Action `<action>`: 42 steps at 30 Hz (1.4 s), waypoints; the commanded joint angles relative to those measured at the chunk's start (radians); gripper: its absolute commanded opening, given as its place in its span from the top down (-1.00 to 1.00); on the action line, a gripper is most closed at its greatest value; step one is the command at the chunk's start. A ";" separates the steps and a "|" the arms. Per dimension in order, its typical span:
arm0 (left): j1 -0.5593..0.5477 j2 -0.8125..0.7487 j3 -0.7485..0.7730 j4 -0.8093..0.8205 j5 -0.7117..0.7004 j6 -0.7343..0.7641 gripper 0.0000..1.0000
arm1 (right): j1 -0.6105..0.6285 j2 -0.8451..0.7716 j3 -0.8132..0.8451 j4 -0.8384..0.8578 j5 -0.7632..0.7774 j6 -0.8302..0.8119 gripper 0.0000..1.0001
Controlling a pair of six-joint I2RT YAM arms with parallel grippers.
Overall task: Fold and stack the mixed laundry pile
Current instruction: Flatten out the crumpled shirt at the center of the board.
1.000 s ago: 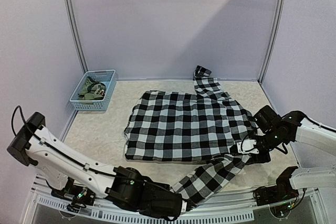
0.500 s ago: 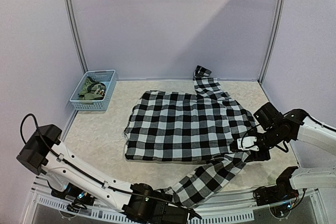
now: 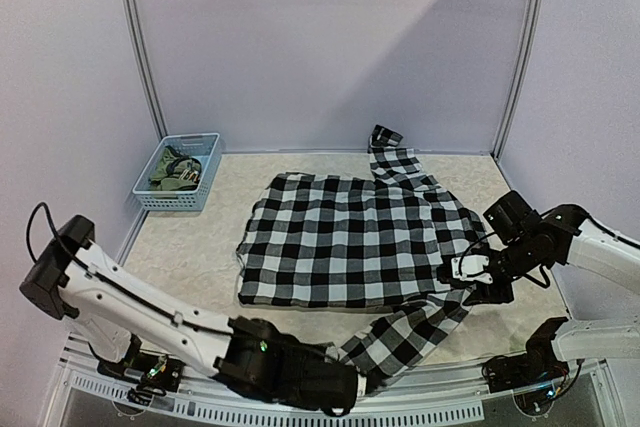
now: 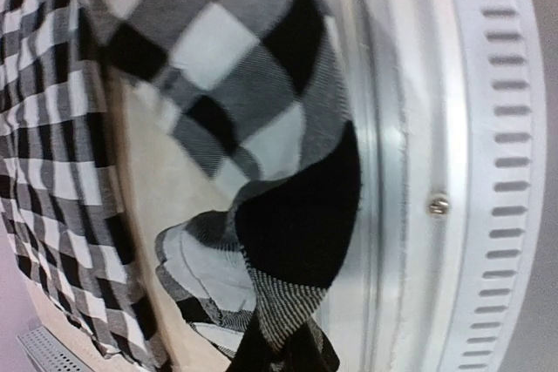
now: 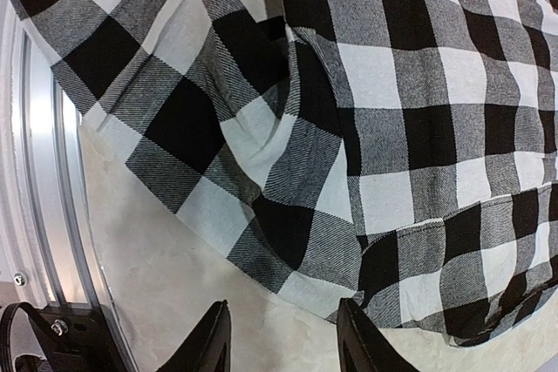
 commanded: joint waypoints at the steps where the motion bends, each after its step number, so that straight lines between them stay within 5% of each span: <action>1: 0.160 -0.128 0.065 0.020 -0.038 0.039 1.00 | -0.011 0.003 0.039 -0.036 -0.027 0.006 0.16; 9: 0.451 -0.165 0.228 0.105 0.055 0.129 1.00 | -0.134 0.024 0.091 -0.053 -0.089 -0.057 0.16; 19: 0.728 0.220 0.743 -0.018 0.232 0.028 1.00 | -0.191 0.060 0.097 -0.022 -0.096 -0.075 0.16; 25: 0.845 0.382 0.919 -0.073 0.361 -0.080 1.00 | -0.223 0.077 0.093 -0.025 -0.096 -0.090 0.15; 31: 0.929 0.383 0.865 0.035 0.606 -0.190 0.92 | -0.230 0.123 0.073 -0.018 -0.113 -0.097 0.09; 42: 0.822 0.250 0.749 0.061 0.808 -0.248 0.93 | -0.231 0.188 0.070 0.157 -0.128 0.089 -0.11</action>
